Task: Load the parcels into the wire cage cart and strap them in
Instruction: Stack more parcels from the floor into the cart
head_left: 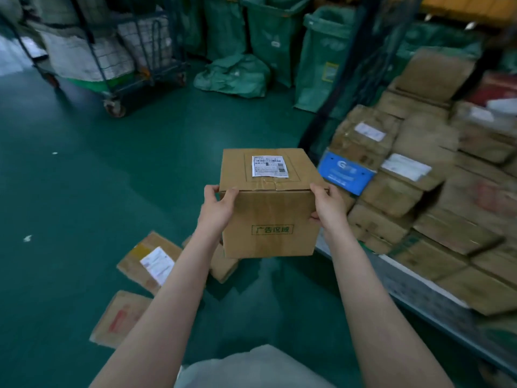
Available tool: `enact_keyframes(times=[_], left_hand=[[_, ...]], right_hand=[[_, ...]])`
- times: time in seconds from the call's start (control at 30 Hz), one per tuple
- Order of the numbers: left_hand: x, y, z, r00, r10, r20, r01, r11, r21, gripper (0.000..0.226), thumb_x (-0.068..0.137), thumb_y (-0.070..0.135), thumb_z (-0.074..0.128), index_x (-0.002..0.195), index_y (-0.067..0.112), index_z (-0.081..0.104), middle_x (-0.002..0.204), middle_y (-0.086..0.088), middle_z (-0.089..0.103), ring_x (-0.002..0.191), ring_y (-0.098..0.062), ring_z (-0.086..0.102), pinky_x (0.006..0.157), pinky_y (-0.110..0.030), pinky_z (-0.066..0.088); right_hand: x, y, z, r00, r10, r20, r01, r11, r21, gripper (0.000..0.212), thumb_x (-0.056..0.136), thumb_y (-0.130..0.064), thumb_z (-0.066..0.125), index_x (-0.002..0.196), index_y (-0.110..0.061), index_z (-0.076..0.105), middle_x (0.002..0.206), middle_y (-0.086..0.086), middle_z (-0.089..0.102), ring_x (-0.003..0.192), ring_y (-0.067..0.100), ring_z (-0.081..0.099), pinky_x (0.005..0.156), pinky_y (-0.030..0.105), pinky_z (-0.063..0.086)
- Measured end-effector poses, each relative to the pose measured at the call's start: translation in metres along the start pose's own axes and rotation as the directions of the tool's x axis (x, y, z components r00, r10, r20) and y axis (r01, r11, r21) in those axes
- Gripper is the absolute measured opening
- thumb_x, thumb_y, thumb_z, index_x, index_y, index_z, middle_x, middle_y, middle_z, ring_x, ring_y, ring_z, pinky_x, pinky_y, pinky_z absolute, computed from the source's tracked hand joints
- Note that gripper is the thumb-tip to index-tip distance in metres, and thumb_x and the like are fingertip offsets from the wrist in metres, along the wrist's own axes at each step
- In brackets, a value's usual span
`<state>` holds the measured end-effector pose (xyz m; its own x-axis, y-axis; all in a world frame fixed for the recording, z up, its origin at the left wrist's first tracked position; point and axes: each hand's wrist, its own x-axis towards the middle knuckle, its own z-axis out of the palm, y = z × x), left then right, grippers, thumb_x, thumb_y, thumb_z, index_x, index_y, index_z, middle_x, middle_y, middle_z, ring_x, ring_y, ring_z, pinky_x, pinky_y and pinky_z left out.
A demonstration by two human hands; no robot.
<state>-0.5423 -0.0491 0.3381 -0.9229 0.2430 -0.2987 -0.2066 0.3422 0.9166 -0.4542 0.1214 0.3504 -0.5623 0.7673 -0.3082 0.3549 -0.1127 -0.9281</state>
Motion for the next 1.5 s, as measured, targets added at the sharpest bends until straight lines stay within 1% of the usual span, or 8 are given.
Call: enact_keyframes(times=[0.13,0.3,0.5,0.67,0.8,1.03,1.33,1.5], left_hand=[[-0.022,0.008,0.066,0.992,0.043,0.115,-0.049,0.998,0.046,0.032,0.094,0.043,0.046,0.117,0.023,0.038,0.116,-0.001,0.05,0.097,-0.023,0.05,0.081,-0.036,0.042],[-0.043,0.026,0.137,0.963,0.071,0.258,-0.094,0.992,0.078,0.025,0.096,0.039,0.046,0.111,0.022,0.036,0.101,-0.002,0.05,0.085,-0.02,0.049,0.063,-0.03,0.038],[-0.045,0.035,0.208,0.923,0.049,0.381,-0.095,0.99,0.103,0.03,0.094,0.043,0.048,0.116,0.025,0.04,0.112,-0.003,0.055,0.09,-0.022,0.055,0.073,-0.033,0.043],[-0.032,0.061,0.275,0.876,0.083,0.475,-0.156,0.981,0.116,0.043,0.094,0.04,0.049,0.13,0.018,0.039,0.116,-0.002,0.055,0.098,-0.024,0.055,0.081,-0.034,0.041],[-0.015,0.092,0.338,0.836,0.1,0.54,-0.179,0.979,0.097,0.039,0.095,0.036,0.05,0.127,0.015,0.041,0.116,-0.004,0.054,0.098,-0.023,0.052,0.08,-0.03,0.037],[0.013,0.137,0.431,0.746,0.147,0.65,-0.25,0.966,0.068,0.034,0.094,0.031,0.053,0.122,0.013,0.044,0.114,-0.009,0.059,0.09,-0.02,0.052,0.075,-0.027,0.036],[0.022,0.17,0.517,0.69,0.105,0.716,-0.266,0.957,0.116,0.045,0.096,0.037,0.048,0.136,0.018,0.035,0.132,-0.004,0.049,0.11,-0.023,0.049,0.084,-0.03,0.035],[0.014,0.197,0.582,0.678,0.212,0.704,-0.381,0.92,0.09,0.029,0.091,0.039,0.055,0.11,0.02,0.042,0.114,0.0,0.057,0.098,-0.021,0.054,0.08,-0.031,0.041]], right_hand=[[-0.001,0.022,-0.073,0.99,0.003,-0.138,-0.003,1.0,0.001,0.041,0.095,-0.034,0.047,0.132,-0.016,0.046,0.122,0.003,0.055,0.109,0.025,0.054,0.096,0.045,0.047],[-0.003,0.041,-0.145,0.955,0.062,-0.291,-0.04,0.996,0.079,0.039,0.096,-0.032,0.046,0.133,-0.019,0.045,0.112,0.003,0.053,0.091,0.02,0.053,0.088,0.042,0.051],[0.006,0.053,-0.205,0.896,0.111,-0.43,-0.033,0.982,0.185,0.047,0.096,-0.031,0.048,0.141,-0.023,0.039,0.12,0.001,0.05,0.104,0.02,0.052,0.097,0.043,0.047],[0.037,0.057,-0.248,0.84,0.185,-0.51,-0.06,0.966,0.25,0.055,0.096,-0.034,0.048,0.147,-0.022,0.03,0.127,0.002,0.047,0.084,0.017,0.053,0.082,0.036,0.05],[0.079,0.049,-0.287,0.772,0.203,-0.602,-0.049,0.964,0.263,0.052,0.096,-0.032,0.047,0.145,-0.018,0.034,0.114,0.003,0.049,0.072,0.013,0.05,0.082,0.038,0.05],[0.144,0.038,-0.343,0.646,0.255,-0.719,-0.037,0.952,0.304,0.056,0.094,-0.036,0.047,0.146,-0.023,0.032,0.139,0.008,0.044,0.119,0.031,0.049,0.1,0.049,0.044],[0.207,0.042,-0.407,0.585,0.291,-0.757,-0.037,0.942,0.334,0.055,0.093,-0.034,0.045,0.146,-0.022,0.032,0.14,0.006,0.044,0.121,0.031,0.048,0.102,0.049,0.042],[0.255,0.042,-0.479,0.56,0.265,-0.785,-0.037,0.955,0.296,0.046,0.093,-0.035,0.041,0.134,-0.014,0.046,0.133,0.013,0.05,0.106,0.026,0.048,0.099,0.047,0.041]])
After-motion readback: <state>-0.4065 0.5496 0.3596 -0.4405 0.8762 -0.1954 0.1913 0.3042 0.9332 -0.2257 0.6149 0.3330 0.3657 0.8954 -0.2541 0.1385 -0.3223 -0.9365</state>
